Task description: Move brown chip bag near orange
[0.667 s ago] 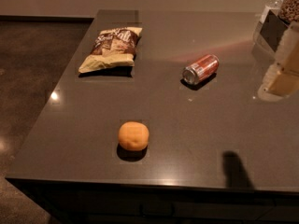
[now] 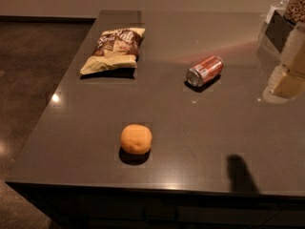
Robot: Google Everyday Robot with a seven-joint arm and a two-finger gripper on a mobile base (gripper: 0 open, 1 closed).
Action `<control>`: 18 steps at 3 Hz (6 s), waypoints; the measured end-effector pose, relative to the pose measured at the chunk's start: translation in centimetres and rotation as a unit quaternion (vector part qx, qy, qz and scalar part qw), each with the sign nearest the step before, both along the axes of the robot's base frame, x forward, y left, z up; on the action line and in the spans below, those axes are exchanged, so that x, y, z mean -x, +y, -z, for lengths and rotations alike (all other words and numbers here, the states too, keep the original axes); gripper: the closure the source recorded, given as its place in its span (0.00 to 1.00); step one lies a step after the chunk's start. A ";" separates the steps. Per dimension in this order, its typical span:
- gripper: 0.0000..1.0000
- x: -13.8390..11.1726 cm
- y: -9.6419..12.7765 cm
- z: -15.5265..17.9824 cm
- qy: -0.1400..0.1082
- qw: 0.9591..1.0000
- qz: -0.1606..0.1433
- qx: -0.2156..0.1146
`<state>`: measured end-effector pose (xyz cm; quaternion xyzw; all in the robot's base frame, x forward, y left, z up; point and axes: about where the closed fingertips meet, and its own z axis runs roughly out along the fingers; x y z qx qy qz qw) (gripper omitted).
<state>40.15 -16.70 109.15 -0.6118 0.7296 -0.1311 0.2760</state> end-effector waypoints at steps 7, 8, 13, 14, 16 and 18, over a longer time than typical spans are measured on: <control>0.00 -21.0 19.5 9.2 0.033 0.984 -0.170 0.031; 0.00 -23.4 21.1 13.2 0.067 0.981 -0.170 0.062; 0.00 -27.9 21.7 20.3 0.172 0.979 0.058 -0.097; 0.00 -28.8 22.2 21.0 0.170 0.978 0.071 -0.101; 0.38 -29.7 22.6 21.8 0.170 0.978 0.078 -0.089; 0.98 -29.4 21.3 20.9 0.159 0.983 0.060 -0.066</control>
Offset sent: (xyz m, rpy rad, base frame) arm 0.1304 0.1202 0.0003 0.0693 -0.0770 0.2181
